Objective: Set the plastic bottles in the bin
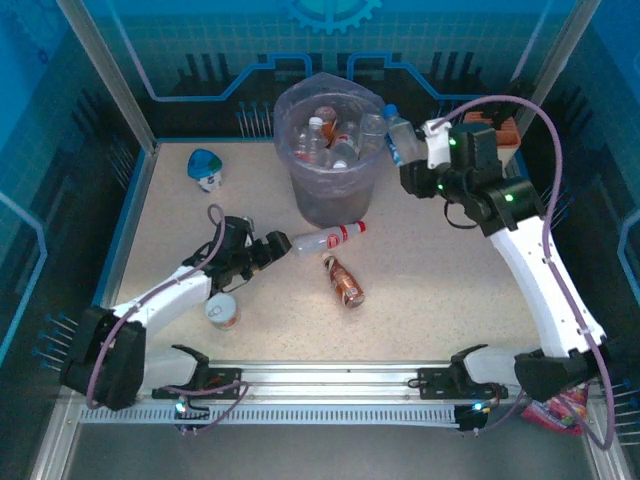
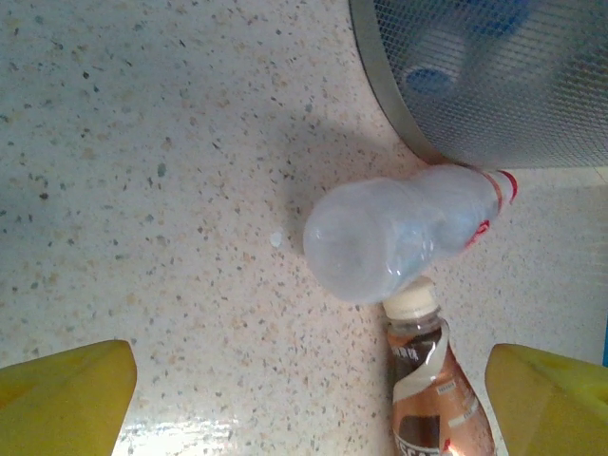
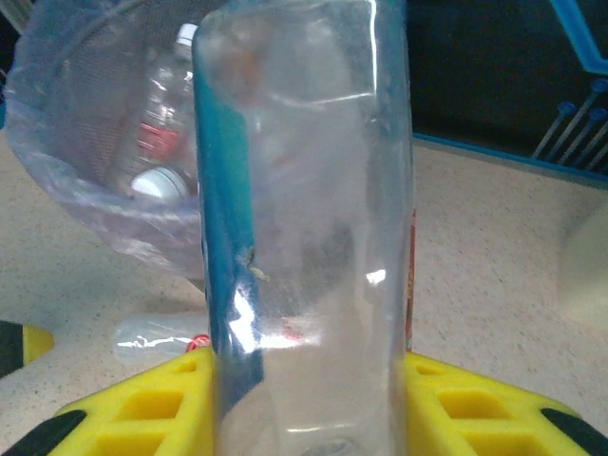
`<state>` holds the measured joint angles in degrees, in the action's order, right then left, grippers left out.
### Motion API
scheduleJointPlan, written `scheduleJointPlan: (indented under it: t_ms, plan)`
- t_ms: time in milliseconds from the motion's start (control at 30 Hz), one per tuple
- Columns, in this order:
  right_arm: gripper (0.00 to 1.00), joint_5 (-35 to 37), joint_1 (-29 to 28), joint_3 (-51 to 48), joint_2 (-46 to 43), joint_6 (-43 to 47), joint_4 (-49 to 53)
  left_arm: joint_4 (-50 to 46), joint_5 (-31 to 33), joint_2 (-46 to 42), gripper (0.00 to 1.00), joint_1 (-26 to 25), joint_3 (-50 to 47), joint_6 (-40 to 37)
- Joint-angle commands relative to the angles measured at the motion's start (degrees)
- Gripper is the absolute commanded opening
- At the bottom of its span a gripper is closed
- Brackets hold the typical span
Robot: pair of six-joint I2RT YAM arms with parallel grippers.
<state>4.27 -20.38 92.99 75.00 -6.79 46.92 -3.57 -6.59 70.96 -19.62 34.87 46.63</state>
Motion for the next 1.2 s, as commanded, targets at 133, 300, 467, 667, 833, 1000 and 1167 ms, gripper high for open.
scheduleJointPlan:
  t_ms: [133,300,467,667,833,1000,1167]
  plan:
    - [0.42,1.4,-5.5,10.4,11.4,0.9,-2.0,-5.3,4.9,-5.3,0.96,-5.1,-1.9,0.3]
    - [0.41,5.3,-7.8,15.5,18.5,0.3,-3.9,-6.3,5.3,-7.4,0.96,-6.1,-3.4,0.7]
    - [0.43,7.2,-8.3,21.2,24.8,-0.2,-4.7,-7.2,5.5,-8.3,0.97,-6.1,-2.8,0.2]
    - [0.73,11.0,-8.3,33.3,34.5,0.1,0.6,-7.8,5.3,-8.8,0.96,-6.2,-2.0,0.6]
    - [0.81,11.7,-8.5,37.4,37.2,0.7,1.7,-9.2,5.9,-9.3,0.96,-6.2,-1.7,0.2]
    - [0.69,10.6,-9.1,37.1,37.9,2.6,-2.1,-8.9,6.0,-8.9,0.96,-6.2,-1.7,0.0]
    - [0.57,12.2,-9.1,40.3,41.8,3.7,-3.0,-8.8,5.8,-8.4,0.96,-6.3,-1.5,0.2]
